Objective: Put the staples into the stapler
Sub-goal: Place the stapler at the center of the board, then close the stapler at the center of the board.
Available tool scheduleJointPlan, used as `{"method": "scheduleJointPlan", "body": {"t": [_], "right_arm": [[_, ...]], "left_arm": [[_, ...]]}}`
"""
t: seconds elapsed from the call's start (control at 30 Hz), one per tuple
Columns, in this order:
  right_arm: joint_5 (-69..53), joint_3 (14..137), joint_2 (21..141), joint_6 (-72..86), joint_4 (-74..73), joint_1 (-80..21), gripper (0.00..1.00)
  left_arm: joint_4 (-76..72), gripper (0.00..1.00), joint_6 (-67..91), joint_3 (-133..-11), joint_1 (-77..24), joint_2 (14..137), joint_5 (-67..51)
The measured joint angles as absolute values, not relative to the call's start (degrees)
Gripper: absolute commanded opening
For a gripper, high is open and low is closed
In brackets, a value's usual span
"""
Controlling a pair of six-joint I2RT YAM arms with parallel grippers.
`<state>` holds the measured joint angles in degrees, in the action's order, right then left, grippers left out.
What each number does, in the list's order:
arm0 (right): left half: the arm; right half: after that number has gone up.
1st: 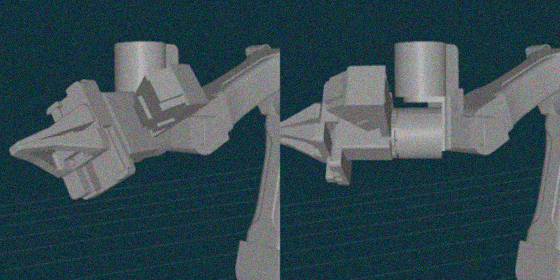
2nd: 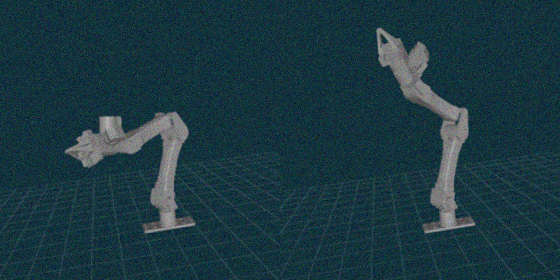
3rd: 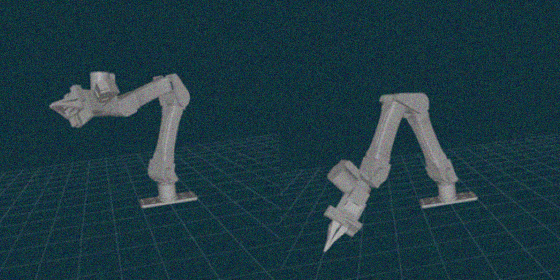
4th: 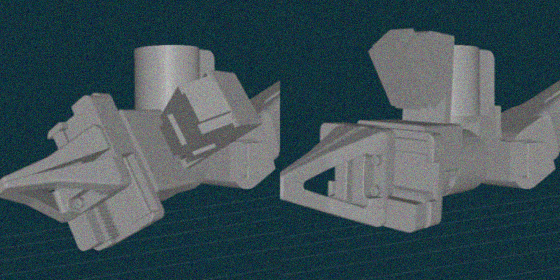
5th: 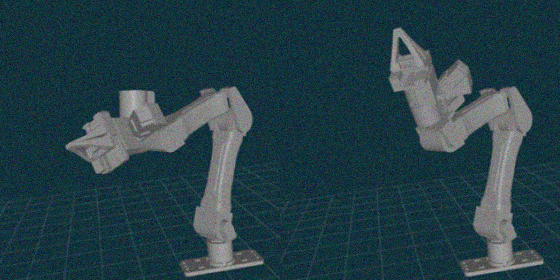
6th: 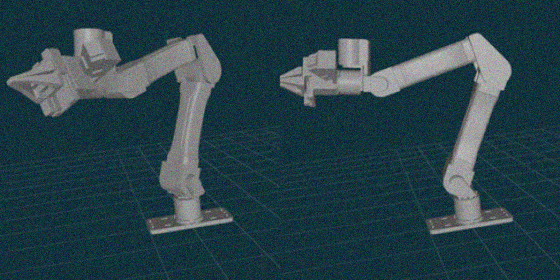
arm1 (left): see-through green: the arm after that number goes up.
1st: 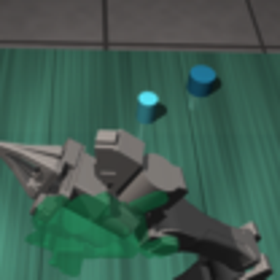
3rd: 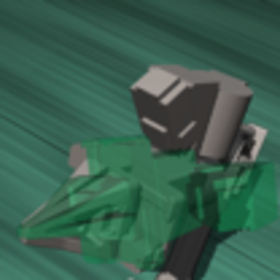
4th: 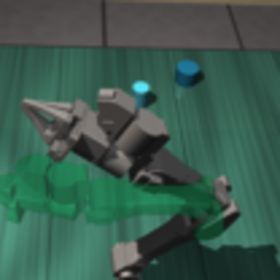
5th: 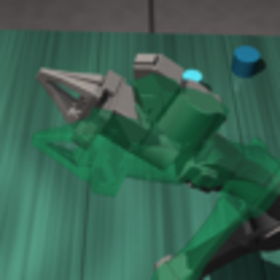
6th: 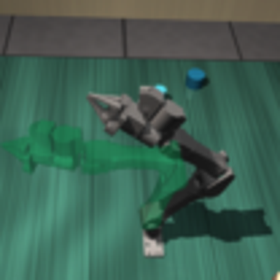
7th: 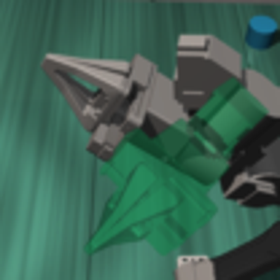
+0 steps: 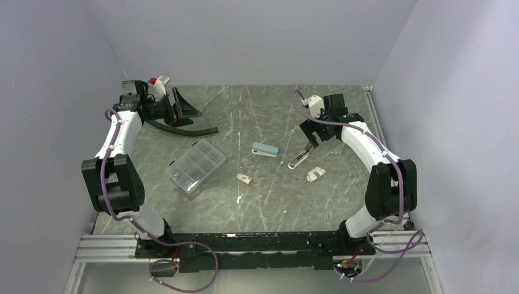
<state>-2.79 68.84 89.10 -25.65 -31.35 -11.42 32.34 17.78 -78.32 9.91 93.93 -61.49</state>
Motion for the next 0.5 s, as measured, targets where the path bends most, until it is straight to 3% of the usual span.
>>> {"method": "scheduleJointPlan", "body": {"t": [0.27,0.5], "right_arm": [[-6.00,67.66,91.77,-25.23,-31.55,-9.37,0.83],[-10.79,67.37,94.37,-25.21,-31.40,-9.28,0.59]], "left_arm": [[35.55,0.98,13.28,-80.97,5.67,94.45,-60.10],[36.32,0.98,12.71,-80.97,5.50,94.87,-59.88]]}}
